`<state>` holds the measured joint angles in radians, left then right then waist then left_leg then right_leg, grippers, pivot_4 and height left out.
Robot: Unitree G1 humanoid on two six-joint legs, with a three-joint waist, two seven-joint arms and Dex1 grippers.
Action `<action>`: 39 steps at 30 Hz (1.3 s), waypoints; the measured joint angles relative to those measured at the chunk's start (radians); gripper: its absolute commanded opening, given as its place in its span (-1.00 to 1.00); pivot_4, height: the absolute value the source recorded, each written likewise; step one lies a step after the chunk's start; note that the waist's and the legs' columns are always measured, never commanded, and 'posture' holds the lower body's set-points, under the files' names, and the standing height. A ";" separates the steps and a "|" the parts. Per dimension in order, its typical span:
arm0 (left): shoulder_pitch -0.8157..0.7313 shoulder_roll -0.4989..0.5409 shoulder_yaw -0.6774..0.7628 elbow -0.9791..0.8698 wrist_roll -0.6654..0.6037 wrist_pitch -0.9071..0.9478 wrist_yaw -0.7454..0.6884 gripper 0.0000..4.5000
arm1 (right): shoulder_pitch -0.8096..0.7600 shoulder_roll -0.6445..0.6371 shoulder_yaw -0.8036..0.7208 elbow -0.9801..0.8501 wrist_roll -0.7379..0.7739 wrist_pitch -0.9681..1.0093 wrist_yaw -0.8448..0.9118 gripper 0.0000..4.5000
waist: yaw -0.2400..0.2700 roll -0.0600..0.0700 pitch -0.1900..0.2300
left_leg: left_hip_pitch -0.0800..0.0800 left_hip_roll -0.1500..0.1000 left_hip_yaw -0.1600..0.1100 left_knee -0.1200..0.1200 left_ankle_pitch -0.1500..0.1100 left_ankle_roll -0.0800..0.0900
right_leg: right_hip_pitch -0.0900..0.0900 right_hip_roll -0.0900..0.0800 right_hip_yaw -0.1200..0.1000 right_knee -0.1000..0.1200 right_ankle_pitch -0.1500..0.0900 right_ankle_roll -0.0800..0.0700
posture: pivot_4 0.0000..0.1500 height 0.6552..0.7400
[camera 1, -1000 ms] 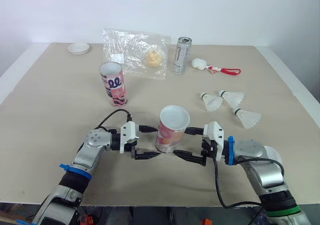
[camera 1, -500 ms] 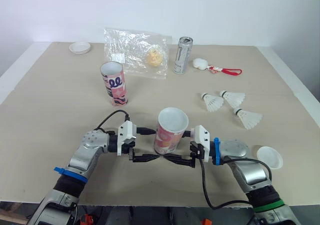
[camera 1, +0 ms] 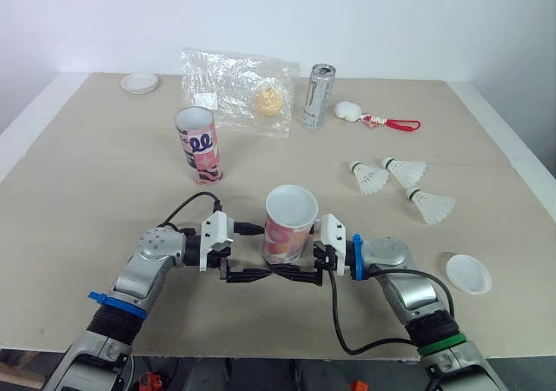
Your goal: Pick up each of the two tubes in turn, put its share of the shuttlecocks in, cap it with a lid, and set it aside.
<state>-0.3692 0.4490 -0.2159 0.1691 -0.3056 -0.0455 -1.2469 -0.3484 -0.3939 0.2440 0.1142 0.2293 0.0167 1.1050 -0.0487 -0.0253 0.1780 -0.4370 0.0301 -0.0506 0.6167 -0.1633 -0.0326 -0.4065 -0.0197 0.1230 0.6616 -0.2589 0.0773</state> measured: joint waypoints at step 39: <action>0.073 0.026 0.028 -0.066 -0.049 -0.012 -0.047 1.00 | 0.104 -0.003 -0.090 -0.153 0.043 0.047 -0.111 0.35 | 0.005 0.000 0.000 | -0.001 0.000 -0.006 0.001 0.001 0.000 | 0.001 0.001 -0.005 0.003 0.001 -0.004 | 1.00 1.00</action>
<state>-0.2958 0.4752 -0.1883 0.1035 -0.3549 -0.0577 -1.2941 -0.2448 -0.3969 0.1542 -0.0387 0.2727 0.0638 0.9937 -0.0439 -0.0249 0.1782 -0.4380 0.0303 -0.0564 0.6178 -0.1621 -0.0325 -0.4054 -0.0187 0.1180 0.6642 -0.2584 0.0737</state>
